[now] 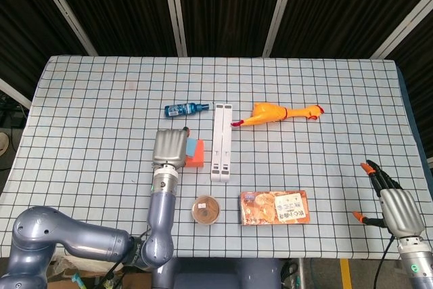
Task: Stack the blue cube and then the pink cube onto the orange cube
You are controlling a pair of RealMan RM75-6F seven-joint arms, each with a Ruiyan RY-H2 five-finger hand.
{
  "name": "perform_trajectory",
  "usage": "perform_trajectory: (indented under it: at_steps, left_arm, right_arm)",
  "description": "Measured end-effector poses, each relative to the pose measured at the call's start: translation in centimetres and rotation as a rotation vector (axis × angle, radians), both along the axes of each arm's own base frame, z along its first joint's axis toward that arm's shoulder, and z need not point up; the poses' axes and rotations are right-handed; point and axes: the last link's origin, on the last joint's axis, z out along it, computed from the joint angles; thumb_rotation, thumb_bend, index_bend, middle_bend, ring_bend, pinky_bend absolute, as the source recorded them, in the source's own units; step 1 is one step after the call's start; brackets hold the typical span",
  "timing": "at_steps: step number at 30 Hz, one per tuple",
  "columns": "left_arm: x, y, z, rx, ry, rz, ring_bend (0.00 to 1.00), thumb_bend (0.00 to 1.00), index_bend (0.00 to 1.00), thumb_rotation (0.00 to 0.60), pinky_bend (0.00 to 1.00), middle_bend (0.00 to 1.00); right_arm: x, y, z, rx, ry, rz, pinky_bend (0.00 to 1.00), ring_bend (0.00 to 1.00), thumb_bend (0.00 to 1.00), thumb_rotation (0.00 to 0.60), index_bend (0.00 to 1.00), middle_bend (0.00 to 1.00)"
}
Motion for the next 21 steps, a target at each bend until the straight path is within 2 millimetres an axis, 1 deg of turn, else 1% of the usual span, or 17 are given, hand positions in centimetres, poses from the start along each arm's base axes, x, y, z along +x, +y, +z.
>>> perform_trajectory:
  at_steps: [21]
  left_arm:
    - [0.15,-0.01,-0.15,0.043,-0.045,0.058,0.70,0.34,0.37,0.600,0.76,0.85]
  right_arm:
    - [-0.08,-0.02,-0.09,0.003,0.003,-0.005,0.29,0.16,0.06,0.600,0.09,0.06]
